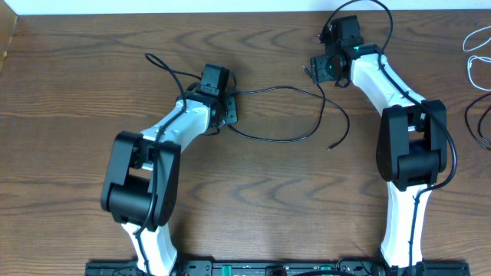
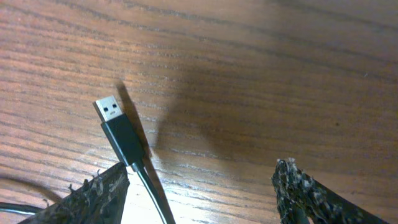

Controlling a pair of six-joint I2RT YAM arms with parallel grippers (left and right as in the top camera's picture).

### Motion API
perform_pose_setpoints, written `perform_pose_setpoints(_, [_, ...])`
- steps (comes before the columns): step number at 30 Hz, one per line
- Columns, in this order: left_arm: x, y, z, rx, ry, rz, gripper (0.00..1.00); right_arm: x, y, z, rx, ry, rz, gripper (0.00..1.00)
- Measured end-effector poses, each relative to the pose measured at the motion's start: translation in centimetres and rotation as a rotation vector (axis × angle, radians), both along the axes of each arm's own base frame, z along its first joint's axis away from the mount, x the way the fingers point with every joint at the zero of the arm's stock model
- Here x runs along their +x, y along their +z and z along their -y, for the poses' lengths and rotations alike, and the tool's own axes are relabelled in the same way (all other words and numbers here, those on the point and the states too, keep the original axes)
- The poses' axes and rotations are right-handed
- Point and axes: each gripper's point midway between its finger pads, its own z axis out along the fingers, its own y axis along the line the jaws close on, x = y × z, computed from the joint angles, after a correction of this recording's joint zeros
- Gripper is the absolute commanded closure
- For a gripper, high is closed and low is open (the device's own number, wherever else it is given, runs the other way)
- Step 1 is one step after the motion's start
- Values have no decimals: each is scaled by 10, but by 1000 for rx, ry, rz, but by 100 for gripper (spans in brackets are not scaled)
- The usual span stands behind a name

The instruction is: Untangle cables

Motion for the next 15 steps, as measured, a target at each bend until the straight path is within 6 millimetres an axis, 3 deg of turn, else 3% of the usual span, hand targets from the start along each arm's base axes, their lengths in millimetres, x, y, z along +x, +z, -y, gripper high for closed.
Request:
perform_pose_setpoints(1, [0, 0, 1, -3, -1, 0, 71, -1, 0, 0, 0, 0, -3, 29])
perform_pose_setpoints(3, [0, -1, 1, -6, 2, -4, 92, -2, -1, 0, 1, 1, -9, 27])
perform_pose_setpoints(6, [-3, -2, 0, 0, -5, -14, 93, -7, -4, 1, -2, 1, -33, 26])
perform_pose_setpoints(11, [-15, -1, -1, 4, -9, -57, 93, -35, -15, 4, 33, -29, -166, 27])
perform_pose_setpoints(15, [-19, 18, 10, -57, -25, -49, 92, -49, -18, 10, 124, -38, -248, 26])
